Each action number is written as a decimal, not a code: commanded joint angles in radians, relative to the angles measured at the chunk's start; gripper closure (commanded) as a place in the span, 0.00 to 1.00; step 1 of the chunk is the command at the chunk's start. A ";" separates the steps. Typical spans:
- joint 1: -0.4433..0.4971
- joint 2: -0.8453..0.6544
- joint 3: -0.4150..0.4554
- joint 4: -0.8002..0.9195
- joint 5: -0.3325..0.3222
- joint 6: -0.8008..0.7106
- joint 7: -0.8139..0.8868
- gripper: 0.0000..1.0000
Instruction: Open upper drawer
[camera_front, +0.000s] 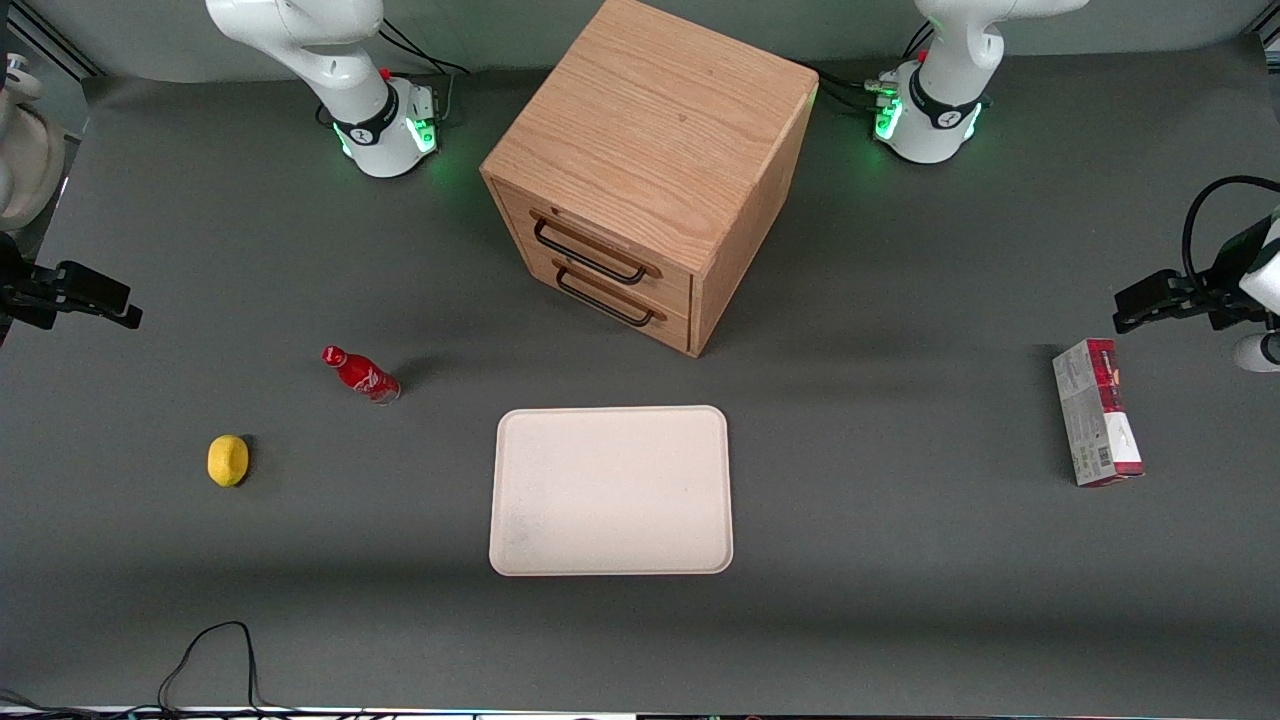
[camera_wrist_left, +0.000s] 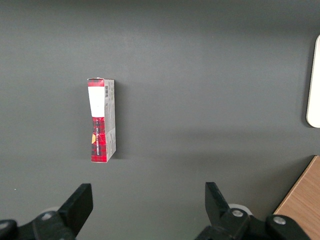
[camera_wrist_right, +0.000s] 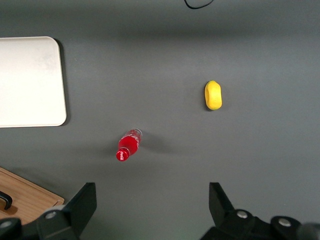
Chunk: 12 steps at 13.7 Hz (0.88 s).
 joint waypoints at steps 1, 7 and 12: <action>0.017 -0.011 -0.013 -0.013 -0.022 0.005 -0.021 0.00; 0.085 0.023 0.007 -0.003 -0.015 0.008 -0.020 0.00; 0.320 0.109 0.008 0.021 -0.008 0.023 -0.032 0.00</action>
